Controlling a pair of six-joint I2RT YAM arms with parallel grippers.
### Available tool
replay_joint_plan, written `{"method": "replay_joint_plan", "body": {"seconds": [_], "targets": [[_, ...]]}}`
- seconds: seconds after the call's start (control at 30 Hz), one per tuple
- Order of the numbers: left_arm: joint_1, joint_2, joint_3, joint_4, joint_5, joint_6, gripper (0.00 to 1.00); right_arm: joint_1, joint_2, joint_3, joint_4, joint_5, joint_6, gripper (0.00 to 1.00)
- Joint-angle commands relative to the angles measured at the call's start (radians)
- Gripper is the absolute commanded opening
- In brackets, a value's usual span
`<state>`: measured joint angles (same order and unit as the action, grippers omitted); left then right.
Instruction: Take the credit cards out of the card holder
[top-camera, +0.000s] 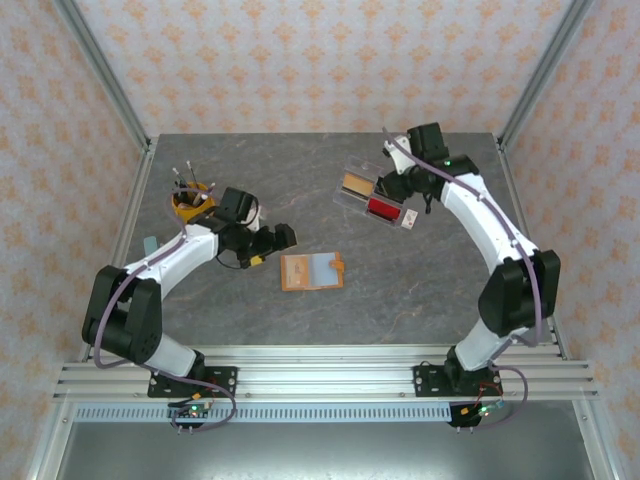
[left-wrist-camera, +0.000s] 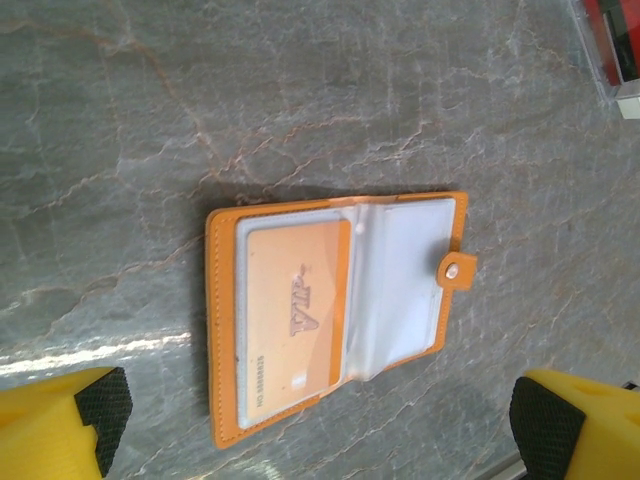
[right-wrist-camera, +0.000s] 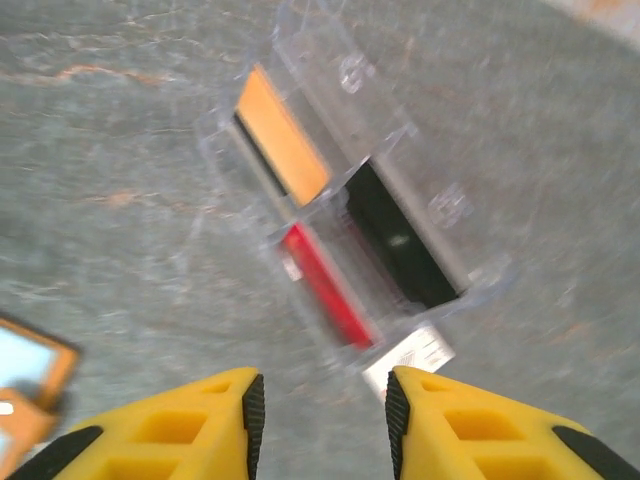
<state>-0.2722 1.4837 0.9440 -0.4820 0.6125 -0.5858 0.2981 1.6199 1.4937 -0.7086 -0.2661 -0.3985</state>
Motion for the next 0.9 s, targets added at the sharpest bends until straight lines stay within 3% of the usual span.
{"method": "replay_joint_plan", "body": {"seconds": [0.0,0.13,0.3,0.57,0.7,0.87], "targets": [[0.01,-0.045,-0.049,0.021,-0.033,-0.028,1.0,0.081,-0.074,-0.116,0.033,0.003,0.306,0.39],[0.009,-0.078,-0.107,0.055,-0.019,-0.046,1.0,0.198,-0.111,-0.226,0.087,-0.012,0.532,0.4],[0.008,-0.086,-0.146,0.118,0.048,-0.076,0.98,0.333,-0.041,-0.271,0.167,-0.033,0.748,0.4],[-0.008,-0.085,-0.162,0.158,0.061,-0.11,0.91,0.429,0.12,-0.342,0.478,-0.205,1.008,0.37],[-0.039,-0.064,-0.162,0.196,0.063,-0.137,0.8,0.447,0.202,-0.331,0.537,-0.237,1.067,0.34],[-0.08,-0.028,-0.15,0.216,0.022,-0.159,0.58,0.447,0.262,-0.322,0.524,-0.224,1.083,0.28]]}}
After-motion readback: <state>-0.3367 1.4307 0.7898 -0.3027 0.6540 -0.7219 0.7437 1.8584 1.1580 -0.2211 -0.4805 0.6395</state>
